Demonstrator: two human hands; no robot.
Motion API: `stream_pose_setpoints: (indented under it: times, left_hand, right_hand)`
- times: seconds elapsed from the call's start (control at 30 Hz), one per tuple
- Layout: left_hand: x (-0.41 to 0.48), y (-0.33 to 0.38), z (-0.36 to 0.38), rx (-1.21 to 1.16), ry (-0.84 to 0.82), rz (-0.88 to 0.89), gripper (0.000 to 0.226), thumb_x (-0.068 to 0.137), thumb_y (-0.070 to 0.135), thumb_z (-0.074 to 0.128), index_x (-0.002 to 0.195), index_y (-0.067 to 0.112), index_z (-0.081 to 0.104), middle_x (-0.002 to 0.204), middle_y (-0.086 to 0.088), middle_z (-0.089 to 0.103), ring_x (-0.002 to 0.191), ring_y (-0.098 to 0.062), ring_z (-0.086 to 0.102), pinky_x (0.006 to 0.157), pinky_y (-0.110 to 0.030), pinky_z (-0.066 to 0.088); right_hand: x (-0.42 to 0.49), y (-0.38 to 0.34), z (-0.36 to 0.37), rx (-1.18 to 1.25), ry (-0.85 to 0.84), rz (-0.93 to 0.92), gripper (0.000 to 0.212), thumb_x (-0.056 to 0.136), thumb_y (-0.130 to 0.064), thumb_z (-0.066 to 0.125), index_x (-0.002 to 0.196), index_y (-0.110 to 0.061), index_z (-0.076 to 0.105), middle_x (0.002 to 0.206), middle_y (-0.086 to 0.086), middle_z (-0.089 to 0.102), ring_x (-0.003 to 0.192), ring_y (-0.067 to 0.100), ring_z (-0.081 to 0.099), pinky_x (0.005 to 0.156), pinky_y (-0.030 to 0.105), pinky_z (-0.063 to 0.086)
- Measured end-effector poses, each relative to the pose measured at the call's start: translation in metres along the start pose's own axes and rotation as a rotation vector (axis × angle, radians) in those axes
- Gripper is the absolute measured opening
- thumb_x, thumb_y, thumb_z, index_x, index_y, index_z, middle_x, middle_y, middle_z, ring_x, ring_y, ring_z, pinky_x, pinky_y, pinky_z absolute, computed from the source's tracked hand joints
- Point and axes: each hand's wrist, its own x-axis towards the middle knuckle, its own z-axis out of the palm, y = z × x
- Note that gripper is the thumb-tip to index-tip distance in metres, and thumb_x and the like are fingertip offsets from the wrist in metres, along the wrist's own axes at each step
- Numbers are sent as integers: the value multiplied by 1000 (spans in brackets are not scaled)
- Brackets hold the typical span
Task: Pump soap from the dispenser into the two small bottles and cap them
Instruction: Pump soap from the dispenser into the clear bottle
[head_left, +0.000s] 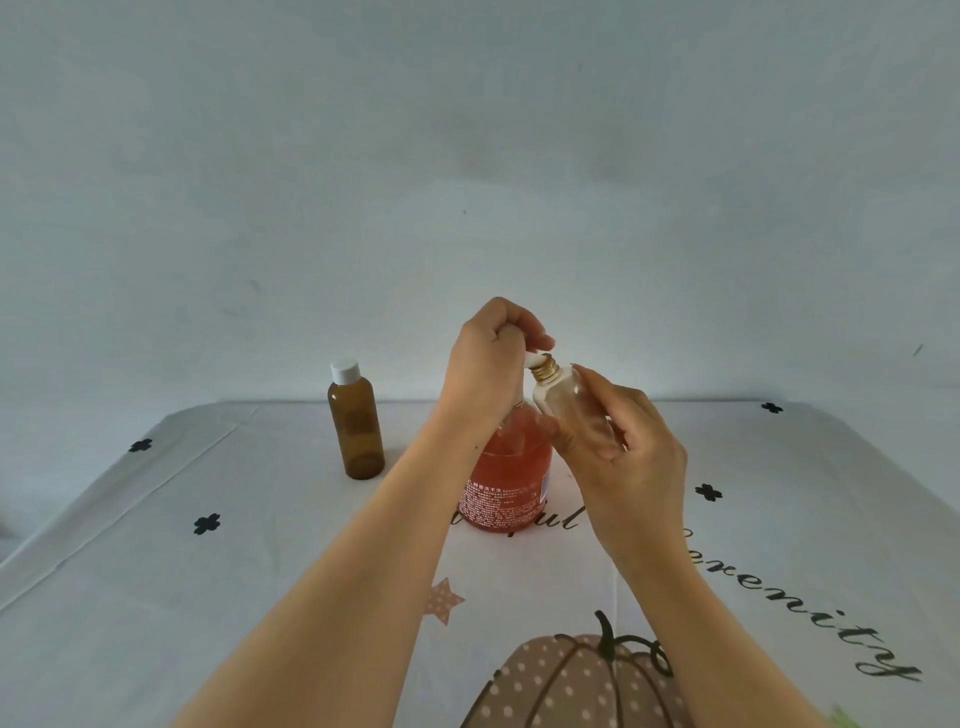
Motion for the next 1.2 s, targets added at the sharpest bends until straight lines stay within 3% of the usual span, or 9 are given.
stream_pose_setpoints:
  times: [0.13,0.27,0.4,0.5,0.6,0.73,0.87,1.07,1.2]
  left_hand:
    - [-1,8,-2,23,5,13,33,86,-3,31,89,12,60,88,-3,73,81,-9,62,52,-10,40]
    - [1,15,-7,15,-3,-13,34,87,-1,31,96,13,61,84,-1,73,77,-12,61,57,-20,45]
    - [1,14,-8,-43,-16,-55,33,86,-2,33,88,16,60,78,1,73,74,-15,60,44,-10,39]
    - [1,14,-6,-79,-6,-51,32,86,-3,34,87,15,60,82,-3,73,74,-18,60,43,-10,38]
    - [3,12,-5,-88,-9,-42,32,85,-4,34,86,14,61,85,-6,74,77,-18,62,54,-14,44]
    - [5,11,-3,-136,-10,-28,33,85,-7,32,85,10,61,82,-9,72,77,-18,63,76,-33,53]
    - [2,8,-2,-96,-15,56,36,83,-9,31,82,9,62,82,-4,70,82,-14,62,74,-22,51]
    - [0,-2,0,12,-27,55,40,81,-8,31,70,16,61,92,-9,71,87,-21,64,82,-36,52]
    - [-1,2,-2,25,5,52,39,81,-6,33,71,16,63,88,-5,72,88,-24,65,80,-39,52]
  right_hand:
    - [1,-4,-1,4,1,-8,54,79,-41,74,128,-21,65,109,-21,61,98,-19,54,80,0,41]
    - [1,-8,-1,-17,10,-38,57,79,-47,70,130,-22,63,109,-21,60,100,-18,53,82,0,40]
    - [0,-9,-1,-8,3,-40,60,79,-50,69,131,-22,62,111,-22,59,105,-15,53,83,0,39]
    - [0,-8,-1,-15,4,-45,59,79,-50,68,131,-22,62,111,-21,59,108,-12,53,84,0,39]
    - [1,-8,0,-10,14,-51,59,79,-48,69,131,-21,62,110,-24,58,104,-16,54,84,0,40]
    - [0,-7,-1,-7,18,-57,59,79,-47,69,131,-20,62,110,-26,57,103,-20,52,83,-1,39]
    - [-1,-4,-1,-13,8,-34,56,79,-52,67,127,-23,64,111,-22,60,103,-17,54,82,0,40]
    - [-3,-1,2,-11,-26,44,74,73,-74,61,129,-26,64,108,-21,63,103,-8,58,80,2,43]
    - [-1,-5,3,-10,-15,29,67,76,-63,65,130,-23,64,110,-19,62,102,-12,56,80,0,41]
